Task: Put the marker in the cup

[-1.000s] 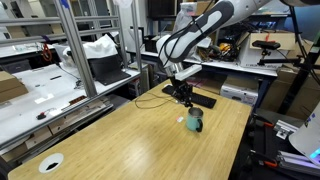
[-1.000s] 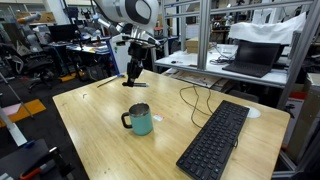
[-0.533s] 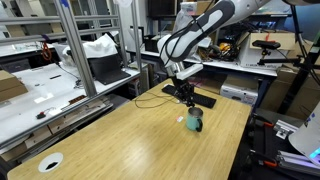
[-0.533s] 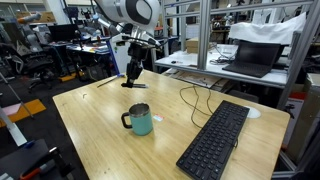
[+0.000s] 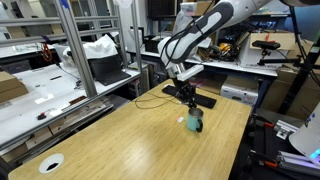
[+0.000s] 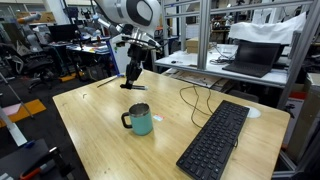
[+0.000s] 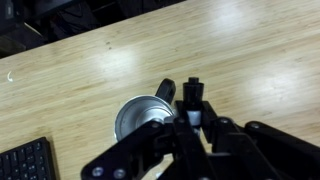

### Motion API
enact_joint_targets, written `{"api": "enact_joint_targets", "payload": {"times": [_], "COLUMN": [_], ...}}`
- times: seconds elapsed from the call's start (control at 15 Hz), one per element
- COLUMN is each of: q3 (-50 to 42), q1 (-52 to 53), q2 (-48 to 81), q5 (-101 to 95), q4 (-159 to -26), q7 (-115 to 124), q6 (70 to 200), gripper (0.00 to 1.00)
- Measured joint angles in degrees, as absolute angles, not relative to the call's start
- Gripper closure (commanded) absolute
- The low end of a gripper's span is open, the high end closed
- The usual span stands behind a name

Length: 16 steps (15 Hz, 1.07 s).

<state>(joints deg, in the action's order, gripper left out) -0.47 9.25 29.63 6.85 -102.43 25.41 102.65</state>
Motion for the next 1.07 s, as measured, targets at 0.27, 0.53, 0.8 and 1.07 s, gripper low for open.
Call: {"api": "enact_joint_targets", "payload": {"times": [0.27, 0.53, 0.8, 1.07], "q3": [-1.1, -1.5, -1.5, -1.5], "q1": [7.5, 5.1, 3.2, 2.0], "q2": [30.3, 31.0, 33.7, 38.0], "q5": [7.7, 10.5, 13.9, 16.2], "q4": [-102.2, -101.6, -99.4, -96.1], "q7": [26.0, 26.2, 25.2, 24.2], "q6": [97.1, 89.9, 85.3, 83.4], "gripper": [0.95, 0.95, 0.95, 0.95]}}
